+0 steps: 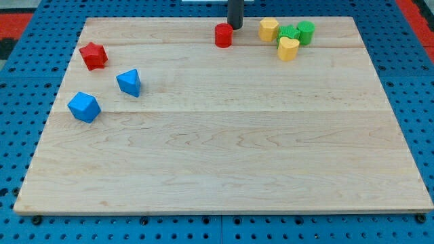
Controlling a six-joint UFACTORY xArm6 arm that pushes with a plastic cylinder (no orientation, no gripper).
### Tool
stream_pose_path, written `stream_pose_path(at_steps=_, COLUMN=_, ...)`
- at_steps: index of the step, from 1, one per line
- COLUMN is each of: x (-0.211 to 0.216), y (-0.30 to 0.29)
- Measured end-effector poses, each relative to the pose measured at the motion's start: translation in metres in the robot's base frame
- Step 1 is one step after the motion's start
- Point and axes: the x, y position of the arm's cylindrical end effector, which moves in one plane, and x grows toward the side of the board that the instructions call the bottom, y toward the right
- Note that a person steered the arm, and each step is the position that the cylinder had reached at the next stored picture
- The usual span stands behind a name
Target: Push the red circle down a bit
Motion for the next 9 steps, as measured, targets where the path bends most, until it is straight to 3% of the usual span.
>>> stream_pose_path(at_steps=6, x=-0.012, y=0.001)
stream_pose_path(at_steps=9, x=0.018, y=-0.015)
